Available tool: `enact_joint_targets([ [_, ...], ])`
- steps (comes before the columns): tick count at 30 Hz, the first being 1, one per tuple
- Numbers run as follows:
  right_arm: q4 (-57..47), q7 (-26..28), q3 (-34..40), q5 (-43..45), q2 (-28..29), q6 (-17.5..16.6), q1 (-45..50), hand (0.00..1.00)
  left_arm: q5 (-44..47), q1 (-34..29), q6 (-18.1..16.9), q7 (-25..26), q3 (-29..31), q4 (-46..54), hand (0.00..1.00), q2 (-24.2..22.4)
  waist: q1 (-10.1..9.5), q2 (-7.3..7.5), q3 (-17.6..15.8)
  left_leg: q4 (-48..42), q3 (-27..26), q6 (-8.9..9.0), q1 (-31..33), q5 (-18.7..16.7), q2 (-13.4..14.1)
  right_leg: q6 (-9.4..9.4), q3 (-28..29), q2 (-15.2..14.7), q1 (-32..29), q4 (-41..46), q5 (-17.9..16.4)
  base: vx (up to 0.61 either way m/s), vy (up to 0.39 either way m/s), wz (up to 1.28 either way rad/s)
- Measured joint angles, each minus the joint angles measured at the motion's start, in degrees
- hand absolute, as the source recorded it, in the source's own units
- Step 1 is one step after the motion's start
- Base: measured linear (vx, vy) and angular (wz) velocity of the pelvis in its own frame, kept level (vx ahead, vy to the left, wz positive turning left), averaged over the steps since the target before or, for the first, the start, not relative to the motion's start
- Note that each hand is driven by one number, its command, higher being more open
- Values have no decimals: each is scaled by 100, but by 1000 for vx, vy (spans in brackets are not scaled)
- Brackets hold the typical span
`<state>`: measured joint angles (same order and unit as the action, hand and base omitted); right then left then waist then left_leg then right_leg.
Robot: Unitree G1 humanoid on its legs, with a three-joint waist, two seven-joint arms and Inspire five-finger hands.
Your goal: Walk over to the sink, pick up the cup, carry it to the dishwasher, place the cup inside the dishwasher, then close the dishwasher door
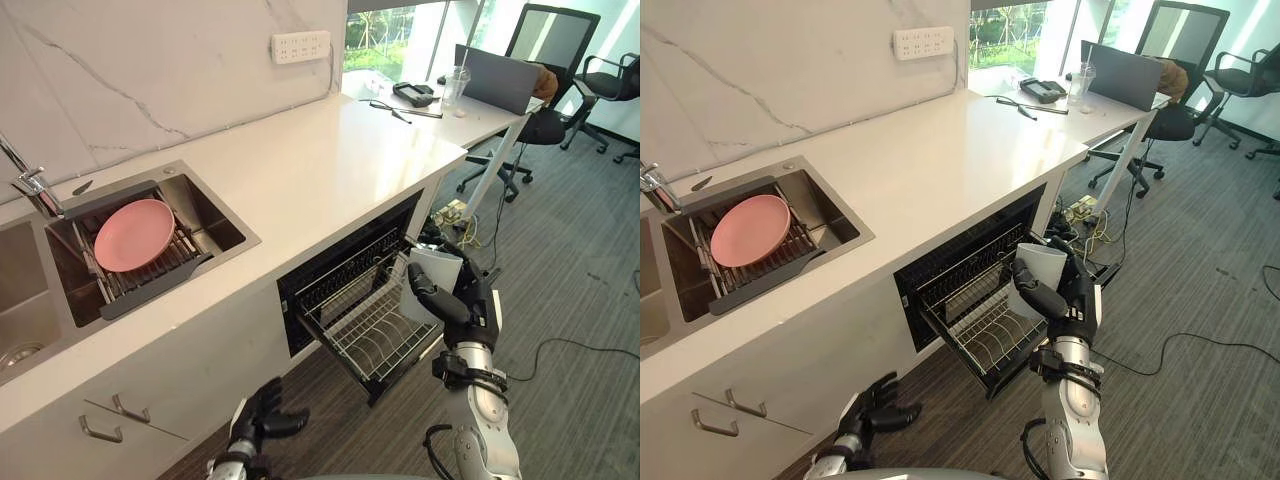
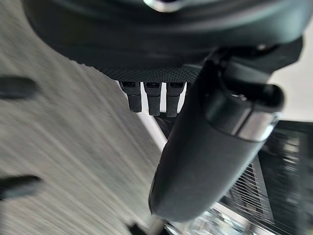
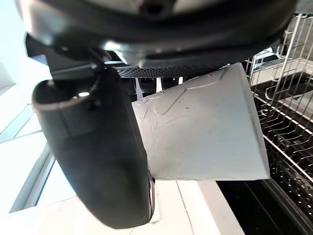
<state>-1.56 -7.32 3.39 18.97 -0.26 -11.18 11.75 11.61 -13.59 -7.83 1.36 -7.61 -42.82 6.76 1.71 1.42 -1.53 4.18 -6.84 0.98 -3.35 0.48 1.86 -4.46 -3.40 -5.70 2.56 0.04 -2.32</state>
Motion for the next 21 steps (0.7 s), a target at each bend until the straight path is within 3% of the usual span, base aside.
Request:
enact_joint_targets([
  [13, 387, 96, 69, -924, -163, 1, -18, 30, -264, 353, -72, 128, 412, -949, 90, 8, -32, -35, -207, 23, 59, 5, 51, 2, -7, -3, -70, -2, -10, -48, 1, -2, -2, 2],
  [17, 590, 43, 59, -1194, -364, 1, -316, 30, -274, 447, -96, 126, 620, -991, 90, -24, -48, -57, -429, -40, 141, 7, 295, 6, -16, -3, -158, -13, -176, -34, 2, -3, -12, 11],
  [21, 857, -18, -58, -1475, -662, 2, -896, 30, -282, 614, -124, 127, 634, -989, 90, -26, -93, -193, -788, -185, 222, 3, 569, 8, -25, -4, -239, -32, -364, 49, 2, 2, -7, 11],
])
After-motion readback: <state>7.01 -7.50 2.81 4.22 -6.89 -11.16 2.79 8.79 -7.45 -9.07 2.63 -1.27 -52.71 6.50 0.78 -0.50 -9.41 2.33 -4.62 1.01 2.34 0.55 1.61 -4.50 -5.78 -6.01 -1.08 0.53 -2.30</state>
